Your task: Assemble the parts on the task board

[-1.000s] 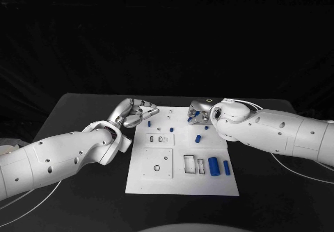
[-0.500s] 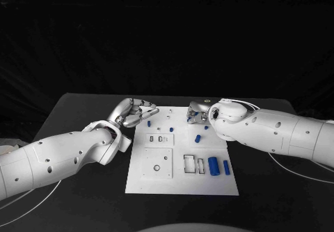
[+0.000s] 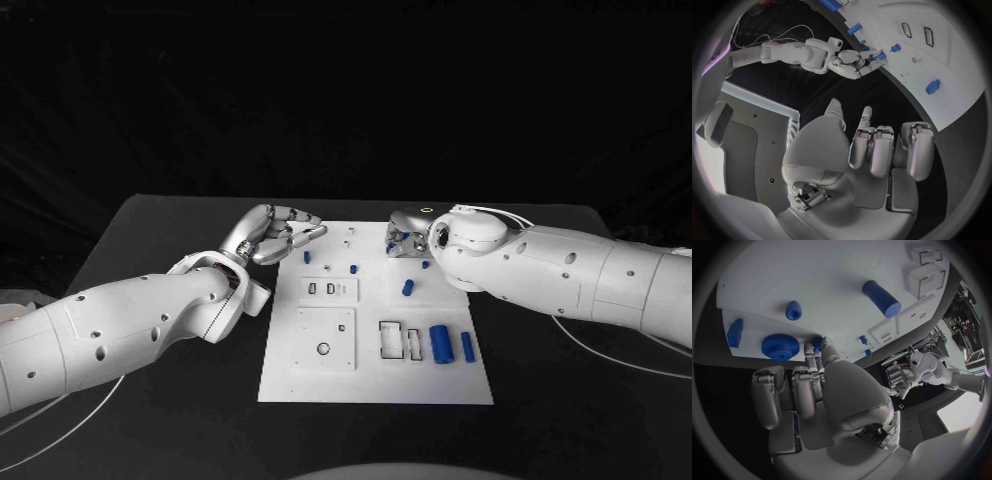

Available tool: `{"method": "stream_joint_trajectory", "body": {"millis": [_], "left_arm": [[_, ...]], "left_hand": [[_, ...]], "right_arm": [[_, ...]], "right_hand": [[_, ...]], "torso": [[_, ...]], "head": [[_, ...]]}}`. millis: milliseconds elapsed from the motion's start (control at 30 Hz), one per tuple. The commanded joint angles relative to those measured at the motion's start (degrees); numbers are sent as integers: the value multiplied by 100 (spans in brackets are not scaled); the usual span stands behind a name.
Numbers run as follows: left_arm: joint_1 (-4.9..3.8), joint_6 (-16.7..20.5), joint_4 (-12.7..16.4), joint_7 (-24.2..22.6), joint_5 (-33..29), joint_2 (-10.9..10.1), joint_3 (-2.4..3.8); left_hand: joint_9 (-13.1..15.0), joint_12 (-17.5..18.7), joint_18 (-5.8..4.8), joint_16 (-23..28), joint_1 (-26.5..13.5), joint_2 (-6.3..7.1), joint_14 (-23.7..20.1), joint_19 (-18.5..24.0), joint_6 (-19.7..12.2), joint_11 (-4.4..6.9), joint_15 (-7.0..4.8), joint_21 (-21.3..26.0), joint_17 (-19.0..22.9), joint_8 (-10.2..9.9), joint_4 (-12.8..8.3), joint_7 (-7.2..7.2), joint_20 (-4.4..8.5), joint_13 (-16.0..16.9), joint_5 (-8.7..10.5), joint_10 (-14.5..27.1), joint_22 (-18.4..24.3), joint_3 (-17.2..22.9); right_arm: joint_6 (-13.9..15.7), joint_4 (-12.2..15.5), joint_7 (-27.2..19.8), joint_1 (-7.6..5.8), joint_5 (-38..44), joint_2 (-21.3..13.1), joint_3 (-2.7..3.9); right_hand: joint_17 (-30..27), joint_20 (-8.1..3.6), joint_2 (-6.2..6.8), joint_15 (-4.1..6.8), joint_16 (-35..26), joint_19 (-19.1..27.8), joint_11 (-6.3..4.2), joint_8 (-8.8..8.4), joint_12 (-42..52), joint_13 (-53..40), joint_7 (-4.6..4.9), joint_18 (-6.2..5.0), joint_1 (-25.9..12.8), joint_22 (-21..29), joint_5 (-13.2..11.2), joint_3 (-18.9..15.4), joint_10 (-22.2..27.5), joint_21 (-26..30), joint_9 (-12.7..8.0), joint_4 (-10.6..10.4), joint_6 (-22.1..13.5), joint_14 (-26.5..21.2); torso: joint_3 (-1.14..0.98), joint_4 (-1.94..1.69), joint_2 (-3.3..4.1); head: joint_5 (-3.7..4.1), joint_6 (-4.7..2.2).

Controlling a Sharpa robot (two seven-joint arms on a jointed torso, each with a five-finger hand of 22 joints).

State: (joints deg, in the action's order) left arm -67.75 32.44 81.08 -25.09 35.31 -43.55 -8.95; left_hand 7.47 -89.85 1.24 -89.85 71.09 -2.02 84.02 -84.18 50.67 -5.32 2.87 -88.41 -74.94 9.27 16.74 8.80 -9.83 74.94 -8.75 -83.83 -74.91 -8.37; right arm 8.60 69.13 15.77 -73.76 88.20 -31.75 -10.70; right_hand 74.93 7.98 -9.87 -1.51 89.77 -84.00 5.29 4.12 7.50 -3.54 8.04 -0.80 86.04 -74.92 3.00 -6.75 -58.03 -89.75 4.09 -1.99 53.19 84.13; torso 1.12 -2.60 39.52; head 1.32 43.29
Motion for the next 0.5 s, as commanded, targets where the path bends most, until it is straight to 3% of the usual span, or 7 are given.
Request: {"method": "stream_joint_trajectory", "body": {"millis": [33,300,500], "left_arm": [[-6,-55,10,-46,23,11,4],[-6,-57,8,-50,23,12,4],[-6,-53,7,-58,23,20,4]], "left_hand": [[9,-15,-22,-15,33,-39,598,-93,36,41,-35,-8,-1506,-29,-2,-15,36,1506,-40,-617,-1192,-23],[10,-15,-22,-15,39,-53,598,-91,39,43,-37,-8,-1506,-31,-4,-16,37,1506,-41,-617,-1192,-24],[10,-15,-22,-15,39,-53,598,-91,39,43,-37,-8,-1506,-31,-4,-16,37,1506,-41,-617,-1192,-24]], "right_arm": [[-174,-13,107,18,81,4,-10],[-142,-18,64,22,60,-6,-10],[38,-2,-12,24,-39,-35,-10]], "right_hand": [[1507,-50,-71,49,23,-600,-18,-26,-43,-4,-48,80,26,-1508,-20,50,-69,-25,-8,12,2,587],[1507,-192,-189,222,23,-600,-176,128,-88,2,-194,80,93,-1508,-20,182,-367,-25,60,-3,391,587],[1507,-285,-192,305,23,-600,-251,208,-114,4,-264,80,129,-1508,-21,247,-623,-25,99,-2,638,587]], "torso": [[0,4,0],[-1,-3,0],[5,-4,0]], "head": [[-9,18],[-18,3],[-74,17]]}}
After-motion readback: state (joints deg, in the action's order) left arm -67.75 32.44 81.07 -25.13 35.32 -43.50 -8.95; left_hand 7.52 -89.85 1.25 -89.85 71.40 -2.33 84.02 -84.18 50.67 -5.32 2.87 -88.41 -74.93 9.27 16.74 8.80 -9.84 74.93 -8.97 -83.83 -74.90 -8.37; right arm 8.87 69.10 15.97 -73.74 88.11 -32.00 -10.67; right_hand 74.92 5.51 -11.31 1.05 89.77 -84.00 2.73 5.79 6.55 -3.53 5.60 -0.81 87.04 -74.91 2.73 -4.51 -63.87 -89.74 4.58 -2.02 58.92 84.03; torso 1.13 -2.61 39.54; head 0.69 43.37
